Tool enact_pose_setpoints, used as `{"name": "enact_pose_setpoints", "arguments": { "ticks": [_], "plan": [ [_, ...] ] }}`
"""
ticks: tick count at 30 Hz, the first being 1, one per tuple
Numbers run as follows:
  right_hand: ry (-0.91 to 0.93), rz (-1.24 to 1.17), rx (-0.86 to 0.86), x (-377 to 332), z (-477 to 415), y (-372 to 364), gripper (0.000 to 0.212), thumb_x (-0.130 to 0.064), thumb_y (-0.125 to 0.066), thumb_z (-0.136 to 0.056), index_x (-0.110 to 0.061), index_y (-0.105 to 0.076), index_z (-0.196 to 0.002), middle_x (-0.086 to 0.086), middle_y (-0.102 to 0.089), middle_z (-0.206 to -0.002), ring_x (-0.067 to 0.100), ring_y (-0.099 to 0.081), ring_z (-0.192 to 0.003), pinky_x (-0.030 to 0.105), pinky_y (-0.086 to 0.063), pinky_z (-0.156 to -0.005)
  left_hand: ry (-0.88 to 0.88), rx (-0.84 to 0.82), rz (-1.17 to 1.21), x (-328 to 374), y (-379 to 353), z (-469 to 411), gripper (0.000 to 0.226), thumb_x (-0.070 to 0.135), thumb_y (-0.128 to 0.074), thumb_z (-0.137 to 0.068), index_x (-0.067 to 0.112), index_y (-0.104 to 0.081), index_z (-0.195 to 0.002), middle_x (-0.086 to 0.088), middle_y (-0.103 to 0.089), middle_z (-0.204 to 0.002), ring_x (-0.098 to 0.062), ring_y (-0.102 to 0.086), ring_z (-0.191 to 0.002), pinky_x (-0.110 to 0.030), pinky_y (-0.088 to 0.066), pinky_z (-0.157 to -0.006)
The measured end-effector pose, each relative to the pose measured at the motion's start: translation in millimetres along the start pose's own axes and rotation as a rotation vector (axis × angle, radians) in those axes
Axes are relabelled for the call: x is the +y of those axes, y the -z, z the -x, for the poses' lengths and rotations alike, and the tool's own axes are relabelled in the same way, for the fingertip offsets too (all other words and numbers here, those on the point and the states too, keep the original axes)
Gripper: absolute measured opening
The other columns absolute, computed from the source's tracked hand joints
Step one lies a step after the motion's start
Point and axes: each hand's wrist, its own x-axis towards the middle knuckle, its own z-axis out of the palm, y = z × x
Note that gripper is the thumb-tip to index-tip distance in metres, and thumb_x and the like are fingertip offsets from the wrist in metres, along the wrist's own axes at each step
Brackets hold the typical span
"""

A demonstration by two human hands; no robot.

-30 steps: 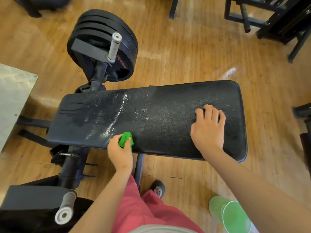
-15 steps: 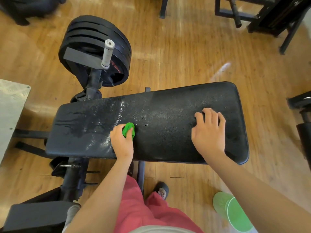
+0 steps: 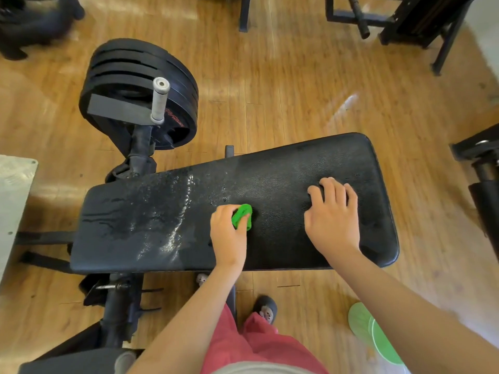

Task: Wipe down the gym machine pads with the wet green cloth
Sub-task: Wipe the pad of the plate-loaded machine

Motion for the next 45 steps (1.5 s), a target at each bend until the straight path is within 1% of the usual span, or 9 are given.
{"name": "enact_pose_setpoints", "arguments": {
  "ticks": [4,8,15,19,25,32,36,41,45],
  "plan": [
    [-0.003,-0.002,-0.008,0,-1,0,0.038,-0.019,-0.060,-0.084,-0.008,-0.057,-0.120,0.018,-0.052,-0.131,0.034,-0.042,-0.130,0.052,-0.030,-0.110,0.013,0.019,-0.129,-17,8,-27,0.020,0.022,-0.067,-0.088,0.012,-0.062,-0.105,0.000,-0.056,-0.102,-0.014,-0.051,-0.097,-0.027,-0.041,-0.075],
    [-0.004,-0.010,0.000,0,-1,0,0.036,-0.019,-0.059,-0.084,-0.009,-0.057,-0.119,0.017,-0.052,-0.130,0.034,-0.042,-0.129,0.051,-0.030,-0.110,0.124,0.088,-0.185,-39,21,-51,0.017,0.025,-0.063,-0.091,0.011,-0.060,-0.102,-0.003,-0.048,-0.099,-0.023,-0.053,-0.091,-0.030,-0.037,-0.068],
    [-0.015,-0.021,0.007,-2,-1,0,0.037,-0.019,-0.060,-0.082,-0.009,-0.058,-0.118,0.017,-0.053,-0.129,0.034,-0.042,-0.128,0.051,-0.030,-0.110,0.343,0.180,-0.095,-33,18,-61,0.018,0.027,-0.062,-0.092,0.012,-0.059,-0.101,0.000,-0.045,-0.096,-0.021,-0.052,-0.082,-0.030,-0.036,-0.074],
    [-0.021,-0.023,0.001,-2,-2,0,0.037,-0.018,-0.059,-0.083,-0.009,-0.058,-0.118,0.016,-0.053,-0.129,0.034,-0.043,-0.129,0.051,-0.030,-0.110,0.175,0.069,-0.063,-5,2,-55,0.015,0.026,-0.064,-0.090,0.014,-0.061,-0.098,0.001,-0.048,-0.095,-0.014,-0.050,-0.081,-0.022,-0.031,-0.071],
    [-0.023,-0.020,-0.005,-3,-2,2,0.036,-0.018,-0.061,-0.082,-0.009,-0.058,-0.118,0.016,-0.053,-0.129,0.034,-0.044,-0.128,0.051,-0.030,-0.110,0.016,-0.008,-0.147,-8,1,-65,0.018,0.027,-0.065,-0.089,0.015,-0.062,-0.102,-0.001,-0.053,-0.099,-0.017,-0.053,-0.091,-0.032,-0.041,-0.068],
    [-0.033,-0.015,-0.029,-4,-3,2,0.037,-0.019,-0.060,-0.082,-0.010,-0.058,-0.118,0.016,-0.053,-0.130,0.034,-0.044,-0.129,0.052,-0.031,-0.110,0.206,0.055,-0.200,-43,28,-102,0.020,0.026,-0.062,-0.092,0.011,-0.059,-0.104,-0.009,-0.052,-0.103,-0.028,-0.055,-0.092,-0.033,-0.038,-0.071],
    [-0.036,-0.012,-0.030,-4,-2,1,0.037,-0.020,-0.058,-0.083,-0.010,-0.058,-0.118,0.016,-0.053,-0.130,0.034,-0.044,-0.129,0.052,-0.030,-0.111,0.245,0.071,-0.098,-21,18,-100,0.019,0.025,-0.063,-0.091,0.009,-0.061,-0.102,-0.009,-0.053,-0.102,-0.018,-0.050,-0.086,-0.026,-0.033,-0.075],
    [-0.036,-0.015,-0.013,-5,-3,1,0.036,-0.019,-0.055,-0.082,-0.010,-0.058,-0.117,0.016,-0.054,-0.128,0.034,-0.045,-0.128,0.052,-0.031,-0.110,-0.005,-0.092,-0.015,19,-14,-104,0.017,0.022,-0.066,-0.089,0.010,-0.062,-0.100,-0.001,-0.050,-0.096,-0.011,-0.047,-0.086,-0.019,-0.031,-0.074],
    [-0.038,-0.019,-0.013,-5,-4,1,0.035,-0.018,-0.057,-0.081,-0.010,-0.058,-0.116,0.015,-0.055,-0.127,0.033,-0.046,-0.128,0.051,-0.030,-0.110,-0.107,-0.115,-0.053,14,-19,-123,0.021,0.024,-0.065,-0.089,0.007,-0.063,-0.101,-0.001,-0.048,-0.094,-0.014,-0.048,-0.088,-0.022,-0.033,-0.076]
  ]
}}
